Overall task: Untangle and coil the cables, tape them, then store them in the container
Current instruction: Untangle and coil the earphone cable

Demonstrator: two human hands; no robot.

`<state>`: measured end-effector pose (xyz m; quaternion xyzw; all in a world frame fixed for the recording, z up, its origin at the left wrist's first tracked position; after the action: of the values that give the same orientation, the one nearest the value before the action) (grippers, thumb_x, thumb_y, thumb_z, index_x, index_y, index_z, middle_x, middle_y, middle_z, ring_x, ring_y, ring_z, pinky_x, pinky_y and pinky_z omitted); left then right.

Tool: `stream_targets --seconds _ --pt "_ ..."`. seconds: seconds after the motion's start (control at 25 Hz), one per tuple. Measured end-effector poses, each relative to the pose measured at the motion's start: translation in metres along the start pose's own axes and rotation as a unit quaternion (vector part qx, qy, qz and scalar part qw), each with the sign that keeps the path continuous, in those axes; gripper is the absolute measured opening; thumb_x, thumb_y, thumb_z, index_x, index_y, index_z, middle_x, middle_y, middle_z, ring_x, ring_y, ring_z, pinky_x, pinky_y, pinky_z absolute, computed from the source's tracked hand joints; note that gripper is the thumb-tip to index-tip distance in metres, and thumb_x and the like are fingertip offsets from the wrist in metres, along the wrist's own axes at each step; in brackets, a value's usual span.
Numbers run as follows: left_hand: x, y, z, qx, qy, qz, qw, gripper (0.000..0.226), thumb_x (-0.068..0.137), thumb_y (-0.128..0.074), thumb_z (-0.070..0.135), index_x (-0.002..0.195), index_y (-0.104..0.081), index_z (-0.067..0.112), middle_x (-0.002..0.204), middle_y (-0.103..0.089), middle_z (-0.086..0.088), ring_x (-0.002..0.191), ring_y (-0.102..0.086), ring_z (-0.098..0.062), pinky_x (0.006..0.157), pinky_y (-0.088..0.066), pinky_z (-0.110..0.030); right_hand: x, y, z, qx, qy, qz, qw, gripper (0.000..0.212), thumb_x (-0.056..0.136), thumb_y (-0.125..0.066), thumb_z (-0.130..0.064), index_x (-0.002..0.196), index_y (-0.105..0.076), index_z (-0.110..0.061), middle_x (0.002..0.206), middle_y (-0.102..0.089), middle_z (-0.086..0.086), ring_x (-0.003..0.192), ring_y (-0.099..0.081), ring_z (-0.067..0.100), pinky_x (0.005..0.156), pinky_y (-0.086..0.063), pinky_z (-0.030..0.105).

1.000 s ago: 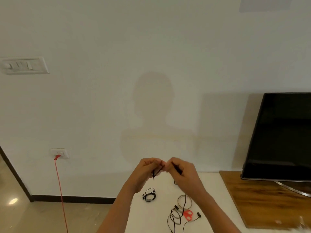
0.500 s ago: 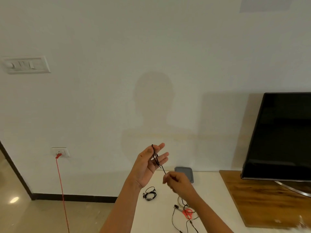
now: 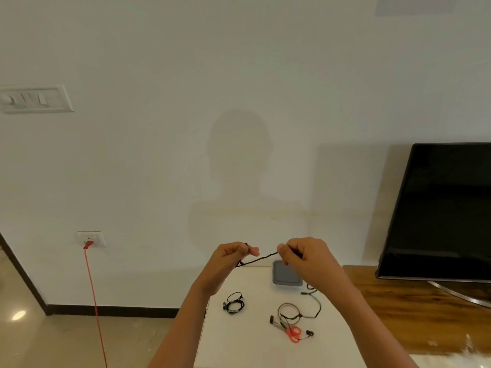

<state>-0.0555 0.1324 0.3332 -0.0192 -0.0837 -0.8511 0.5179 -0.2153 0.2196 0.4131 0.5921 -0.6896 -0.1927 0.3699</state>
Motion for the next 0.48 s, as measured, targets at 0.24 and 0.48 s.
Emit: stream_targets --seconds 0.24,0.48 --pt "-0.010 -0.023 -0.001 0.096 0.050 -0.097 0.989 0.031 0.100 -0.046 0.027 0.098 -0.074 0.016 0.105 -0.073 0.002 0.108 -0.062 -0.014 0.101 -0.041 -0.037 0.018 0.012 -0.012 -0.181 0.067 0.063 0.979 0.043 0.097 -0.038 -0.045 0.075 -0.059 -0.015 0.059 -0.058 -0.007 0.058 -0.056 0.015 0.058 -0.046 0.031" --pt "-0.028 -0.046 0.024 -0.221 0.070 -0.131 0.964 0.040 0.100 -0.037 0.017 0.071 -0.063 0.008 0.104 -0.070 -0.020 0.106 -0.064 -0.041 0.096 -0.048 -0.051 0.060 -0.027 0.038 0.064 0.009 -0.008 0.998 0.045 0.095 -0.043 -0.047 0.062 -0.056 -0.019 0.057 -0.052 0.005 0.051 -0.041 0.013 0.057 -0.038 0.030"
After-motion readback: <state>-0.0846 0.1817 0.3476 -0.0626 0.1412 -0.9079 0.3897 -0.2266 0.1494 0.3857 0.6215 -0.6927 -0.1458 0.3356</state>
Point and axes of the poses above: each hand's wrist, its own x-axis towards the middle knuckle, its own y-axis out of the back of the hand, z = x × y, the point moved 8 cm from there along x, towards the middle knuckle
